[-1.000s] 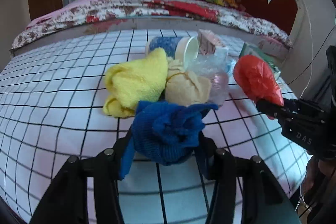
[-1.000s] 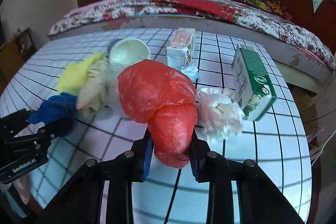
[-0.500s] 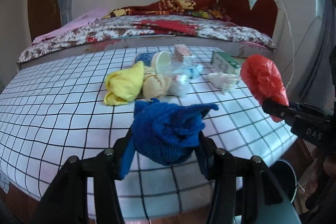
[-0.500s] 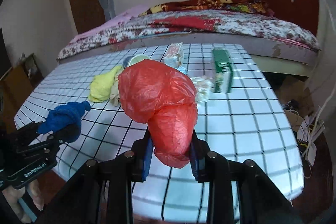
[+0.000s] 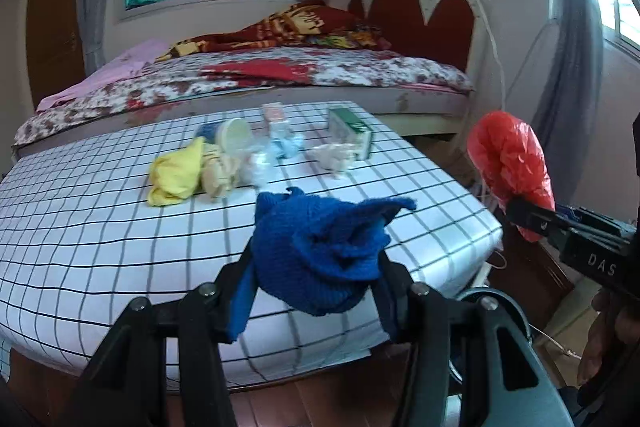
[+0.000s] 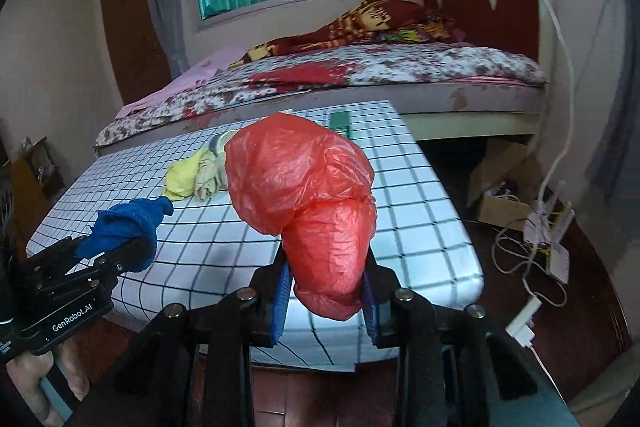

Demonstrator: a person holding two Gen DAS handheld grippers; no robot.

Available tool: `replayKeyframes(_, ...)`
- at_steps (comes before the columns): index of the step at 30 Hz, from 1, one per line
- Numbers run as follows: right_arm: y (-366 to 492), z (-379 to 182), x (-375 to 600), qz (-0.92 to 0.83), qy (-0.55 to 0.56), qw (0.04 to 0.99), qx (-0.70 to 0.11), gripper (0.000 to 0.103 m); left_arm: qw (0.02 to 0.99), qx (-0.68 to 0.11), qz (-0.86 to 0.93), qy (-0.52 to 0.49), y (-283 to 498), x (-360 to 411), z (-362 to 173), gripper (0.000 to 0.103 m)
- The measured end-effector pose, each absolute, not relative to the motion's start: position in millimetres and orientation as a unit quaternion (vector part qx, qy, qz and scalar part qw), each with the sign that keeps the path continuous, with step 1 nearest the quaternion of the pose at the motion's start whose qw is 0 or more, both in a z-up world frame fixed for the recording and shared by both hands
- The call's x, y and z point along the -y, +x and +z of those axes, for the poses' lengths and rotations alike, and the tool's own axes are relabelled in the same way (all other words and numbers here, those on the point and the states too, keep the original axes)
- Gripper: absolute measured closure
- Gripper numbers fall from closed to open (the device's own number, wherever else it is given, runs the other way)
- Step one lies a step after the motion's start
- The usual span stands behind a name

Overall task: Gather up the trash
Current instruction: 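Carry the blue cloth and red bag over the bin and release both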

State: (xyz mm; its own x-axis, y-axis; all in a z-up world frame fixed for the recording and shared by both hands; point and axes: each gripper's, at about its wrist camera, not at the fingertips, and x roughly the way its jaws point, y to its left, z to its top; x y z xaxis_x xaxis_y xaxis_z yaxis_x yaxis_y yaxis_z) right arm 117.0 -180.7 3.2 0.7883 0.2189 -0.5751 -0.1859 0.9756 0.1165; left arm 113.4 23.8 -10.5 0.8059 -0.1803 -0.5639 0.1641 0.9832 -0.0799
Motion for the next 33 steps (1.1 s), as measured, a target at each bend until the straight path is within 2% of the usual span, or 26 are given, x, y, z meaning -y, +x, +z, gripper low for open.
replayKeyframes(18,51,-20,300,0.002,0.072,0.946,-0.316,0.070,0.931,-0.294,-0.210,0.043,95,95,-18,0.051)
replayKeyframes(33,20,-71,361,-0.048,0.071,0.923,-0.374,0.070,0.872,-0.343,-0.343,0.070,79,173,-62,0.051)
